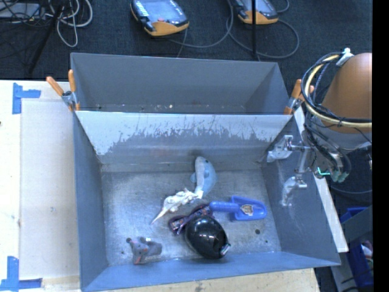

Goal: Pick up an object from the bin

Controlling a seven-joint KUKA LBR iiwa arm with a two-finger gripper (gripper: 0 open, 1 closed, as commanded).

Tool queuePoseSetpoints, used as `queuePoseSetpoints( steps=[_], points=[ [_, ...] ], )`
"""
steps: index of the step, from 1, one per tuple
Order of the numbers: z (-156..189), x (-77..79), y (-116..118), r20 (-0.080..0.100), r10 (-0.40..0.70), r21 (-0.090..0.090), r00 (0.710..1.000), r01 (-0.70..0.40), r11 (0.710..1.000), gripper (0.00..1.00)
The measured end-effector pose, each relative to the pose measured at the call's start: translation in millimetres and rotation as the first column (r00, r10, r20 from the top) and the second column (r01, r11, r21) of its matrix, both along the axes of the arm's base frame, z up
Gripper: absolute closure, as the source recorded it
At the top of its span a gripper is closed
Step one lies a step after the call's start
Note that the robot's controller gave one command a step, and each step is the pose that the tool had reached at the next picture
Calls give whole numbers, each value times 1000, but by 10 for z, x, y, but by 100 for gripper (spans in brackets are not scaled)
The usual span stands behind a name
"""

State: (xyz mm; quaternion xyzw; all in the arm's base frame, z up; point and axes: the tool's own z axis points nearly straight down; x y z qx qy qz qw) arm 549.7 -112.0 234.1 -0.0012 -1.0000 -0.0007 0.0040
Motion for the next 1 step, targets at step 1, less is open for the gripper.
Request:
queuePoseSetpoints(
  steps=[1],
  points=[
    [39,15,4,7,3,-1,1000,-3,1000,0]
  ],
)
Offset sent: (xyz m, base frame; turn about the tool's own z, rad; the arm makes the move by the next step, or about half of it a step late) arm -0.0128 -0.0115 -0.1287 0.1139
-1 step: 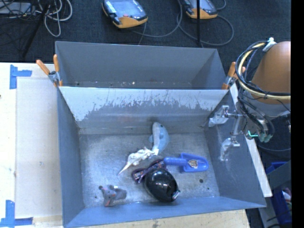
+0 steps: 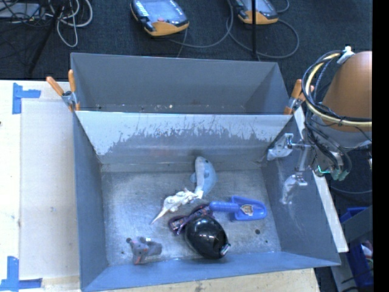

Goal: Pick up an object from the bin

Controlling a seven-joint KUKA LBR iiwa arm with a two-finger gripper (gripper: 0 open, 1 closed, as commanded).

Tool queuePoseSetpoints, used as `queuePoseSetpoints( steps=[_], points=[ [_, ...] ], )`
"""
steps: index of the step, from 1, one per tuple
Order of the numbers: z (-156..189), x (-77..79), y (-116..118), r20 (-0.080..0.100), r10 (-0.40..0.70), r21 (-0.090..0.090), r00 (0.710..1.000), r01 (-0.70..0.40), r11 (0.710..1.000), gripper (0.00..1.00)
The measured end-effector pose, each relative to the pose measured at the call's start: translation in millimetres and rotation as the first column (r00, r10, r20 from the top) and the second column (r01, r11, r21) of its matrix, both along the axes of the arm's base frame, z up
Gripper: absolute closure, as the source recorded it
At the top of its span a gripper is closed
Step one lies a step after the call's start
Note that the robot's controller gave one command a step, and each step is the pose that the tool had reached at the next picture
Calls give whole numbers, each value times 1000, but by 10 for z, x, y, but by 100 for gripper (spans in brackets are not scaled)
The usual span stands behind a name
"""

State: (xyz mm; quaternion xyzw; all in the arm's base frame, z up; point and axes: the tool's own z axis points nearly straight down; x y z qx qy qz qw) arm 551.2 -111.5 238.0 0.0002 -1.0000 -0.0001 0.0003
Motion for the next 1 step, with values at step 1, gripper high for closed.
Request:
queuePoseSetpoints(
  steps=[1],
  points=[
    [-1336,-143,-104,-1,-113,1,994,113,994,100]
  ],
)
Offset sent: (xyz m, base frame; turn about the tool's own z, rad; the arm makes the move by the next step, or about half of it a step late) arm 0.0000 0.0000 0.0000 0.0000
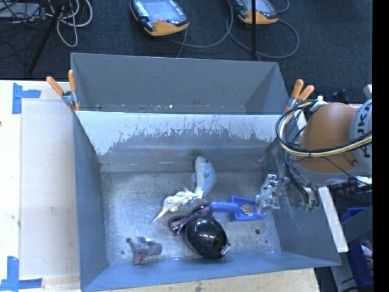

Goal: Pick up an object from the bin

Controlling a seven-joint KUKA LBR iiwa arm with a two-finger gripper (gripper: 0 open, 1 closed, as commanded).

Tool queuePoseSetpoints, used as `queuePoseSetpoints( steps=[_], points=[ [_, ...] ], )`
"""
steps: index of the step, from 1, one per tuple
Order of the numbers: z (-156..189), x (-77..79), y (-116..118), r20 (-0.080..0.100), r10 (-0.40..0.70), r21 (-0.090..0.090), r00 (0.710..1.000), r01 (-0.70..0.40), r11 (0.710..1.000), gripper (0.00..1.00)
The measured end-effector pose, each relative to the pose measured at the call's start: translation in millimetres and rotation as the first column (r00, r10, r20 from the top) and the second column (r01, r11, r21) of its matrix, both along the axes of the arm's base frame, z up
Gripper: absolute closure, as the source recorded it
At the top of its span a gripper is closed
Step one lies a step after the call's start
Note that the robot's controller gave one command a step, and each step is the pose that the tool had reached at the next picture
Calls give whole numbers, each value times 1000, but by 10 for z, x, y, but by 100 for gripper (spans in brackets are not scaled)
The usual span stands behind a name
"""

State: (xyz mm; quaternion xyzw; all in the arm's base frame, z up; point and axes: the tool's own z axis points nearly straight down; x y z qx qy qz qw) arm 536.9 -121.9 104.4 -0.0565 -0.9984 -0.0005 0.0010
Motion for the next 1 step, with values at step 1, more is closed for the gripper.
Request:
queuePoseSetpoints(
  steps=[1],
  points=[
    [2,2,0,0,1,0,1000,-1,1000,100]
  ],
)
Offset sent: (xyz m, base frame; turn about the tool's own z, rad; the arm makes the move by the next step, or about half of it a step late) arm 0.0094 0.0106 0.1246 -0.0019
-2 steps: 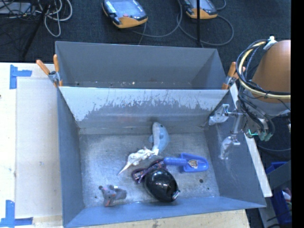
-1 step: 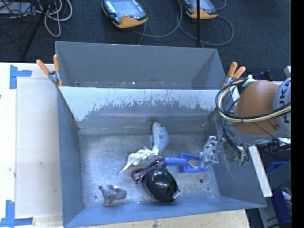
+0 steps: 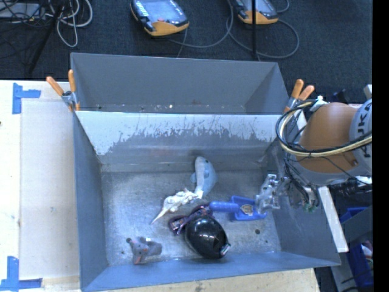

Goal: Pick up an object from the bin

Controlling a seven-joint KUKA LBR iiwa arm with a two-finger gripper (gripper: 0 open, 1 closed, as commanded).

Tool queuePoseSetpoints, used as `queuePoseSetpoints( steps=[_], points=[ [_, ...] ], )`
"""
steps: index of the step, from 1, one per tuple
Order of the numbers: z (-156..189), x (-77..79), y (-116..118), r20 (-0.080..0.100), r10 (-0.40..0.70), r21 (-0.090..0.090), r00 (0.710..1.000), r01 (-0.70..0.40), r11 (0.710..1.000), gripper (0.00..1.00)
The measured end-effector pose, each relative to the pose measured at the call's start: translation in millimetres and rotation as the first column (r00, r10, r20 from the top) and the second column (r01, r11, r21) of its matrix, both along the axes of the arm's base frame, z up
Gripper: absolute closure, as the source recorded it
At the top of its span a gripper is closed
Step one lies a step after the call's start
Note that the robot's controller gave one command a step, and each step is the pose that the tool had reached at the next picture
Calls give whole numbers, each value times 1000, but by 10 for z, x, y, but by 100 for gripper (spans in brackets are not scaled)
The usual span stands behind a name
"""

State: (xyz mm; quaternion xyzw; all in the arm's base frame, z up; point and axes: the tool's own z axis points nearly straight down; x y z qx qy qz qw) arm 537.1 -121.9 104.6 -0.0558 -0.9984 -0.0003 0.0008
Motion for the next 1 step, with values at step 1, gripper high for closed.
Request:
queuePoseSetpoints(
  steps=[1],
  points=[
    [17,-3,1,-1,-1,0,1000,1,1000,100]
  ],
)
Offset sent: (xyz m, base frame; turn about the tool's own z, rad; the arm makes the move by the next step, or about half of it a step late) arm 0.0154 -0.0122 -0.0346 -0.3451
